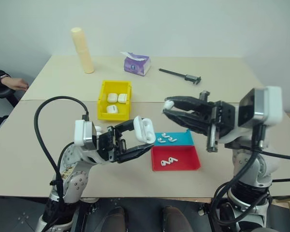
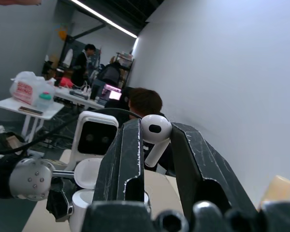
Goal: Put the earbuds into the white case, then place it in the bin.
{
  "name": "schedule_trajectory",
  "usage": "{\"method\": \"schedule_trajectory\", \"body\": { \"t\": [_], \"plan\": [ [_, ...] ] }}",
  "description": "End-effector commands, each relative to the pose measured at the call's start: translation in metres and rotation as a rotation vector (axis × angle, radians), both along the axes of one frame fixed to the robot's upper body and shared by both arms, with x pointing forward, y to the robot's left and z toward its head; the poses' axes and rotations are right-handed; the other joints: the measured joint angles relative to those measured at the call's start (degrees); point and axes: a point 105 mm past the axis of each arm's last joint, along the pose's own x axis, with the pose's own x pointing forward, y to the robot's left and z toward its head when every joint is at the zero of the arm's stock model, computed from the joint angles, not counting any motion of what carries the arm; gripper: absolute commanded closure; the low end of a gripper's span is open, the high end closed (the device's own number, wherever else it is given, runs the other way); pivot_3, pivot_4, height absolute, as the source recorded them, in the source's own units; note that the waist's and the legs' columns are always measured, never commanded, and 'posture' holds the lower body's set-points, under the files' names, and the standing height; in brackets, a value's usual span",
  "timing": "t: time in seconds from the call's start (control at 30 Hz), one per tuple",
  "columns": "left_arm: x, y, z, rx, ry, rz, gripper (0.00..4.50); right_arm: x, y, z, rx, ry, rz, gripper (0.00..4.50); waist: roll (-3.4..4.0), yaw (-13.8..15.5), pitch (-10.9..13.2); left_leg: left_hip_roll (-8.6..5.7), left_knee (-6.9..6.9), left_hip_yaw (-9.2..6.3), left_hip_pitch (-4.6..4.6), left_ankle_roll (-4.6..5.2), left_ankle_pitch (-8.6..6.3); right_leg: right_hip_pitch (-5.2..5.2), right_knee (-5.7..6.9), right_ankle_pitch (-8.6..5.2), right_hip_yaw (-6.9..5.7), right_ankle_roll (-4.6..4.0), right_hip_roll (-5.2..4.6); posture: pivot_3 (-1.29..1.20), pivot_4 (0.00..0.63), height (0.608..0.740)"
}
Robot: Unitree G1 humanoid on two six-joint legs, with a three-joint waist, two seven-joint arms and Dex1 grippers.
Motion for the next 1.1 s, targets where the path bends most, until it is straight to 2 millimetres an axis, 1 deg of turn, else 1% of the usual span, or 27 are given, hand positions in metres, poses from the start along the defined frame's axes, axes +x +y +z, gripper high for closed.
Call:
{"method": "schedule_trajectory", "body": {
  "t": [0.03,0.2,0.57,0.97,1.07,1.1],
  "plan": [
    [-0.005,-0.002,0.007,-0.014,-0.025,-0.038,1.69,-0.005,0.007,-0.001,-0.003,-0.036,0.036,3.66,0.00,0.0,0.0,0.00,0.00,0.00,0.00,0.00,0.00,0.00,0.00,0.00,0.00,0.00,0.00,0.00,0.150,0.740],
    [-0.007,-0.003,0.006,-0.008,-0.023,-0.046,1.69,-0.002,0.013,-0.010,-0.038,-0.048,0.034,3.66,0.00,0.0,0.0,0.00,0.00,0.00,-0.01,0.00,0.00,0.00,-0.01,0.00,0.00,0.00,-0.01,0.00,0.150,0.740],
    [-0.010,-0.005,0.006,-0.010,-0.019,-0.046,1.69,0.006,0.017,-0.029,-0.122,-0.059,0.006,3.66,0.00,0.1,0.0,0.00,0.00,-0.01,0.00,0.00,0.00,0.00,-0.02,0.00,0.00,0.00,-0.01,0.00,0.150,0.740],
    [-0.009,-0.006,0.006,-0.016,-0.022,-0.047,1.69,0.007,0.018,-0.037,-0.162,-0.080,-0.001,3.66,0.00,0.1,0.0,0.00,0.00,-0.02,-0.01,0.00,0.00,0.00,-0.03,0.00,0.01,0.00,-0.01,0.00,0.150,0.740],
    [-0.008,-0.007,0.006,-0.019,-0.024,-0.049,1.69,0.005,0.018,-0.039,-0.179,-0.103,0.001,2.89,0.00,0.1,0.0,0.00,0.00,-0.02,-0.01,0.00,0.00,-0.01,-0.03,0.00,0.01,0.00,-0.02,0.00,0.150,0.740],
    [-0.008,-0.007,0.007,-0.022,-0.023,-0.049,1.69,0.005,0.019,-0.040,-0.185,-0.110,-0.005,2.55,-0.01,0.1,0.0,0.00,0.00,-0.02,-0.01,0.00,0.00,0.00,-0.03,0.00,0.01,0.00,-0.02,0.00,0.150,0.740]
  ]
}}
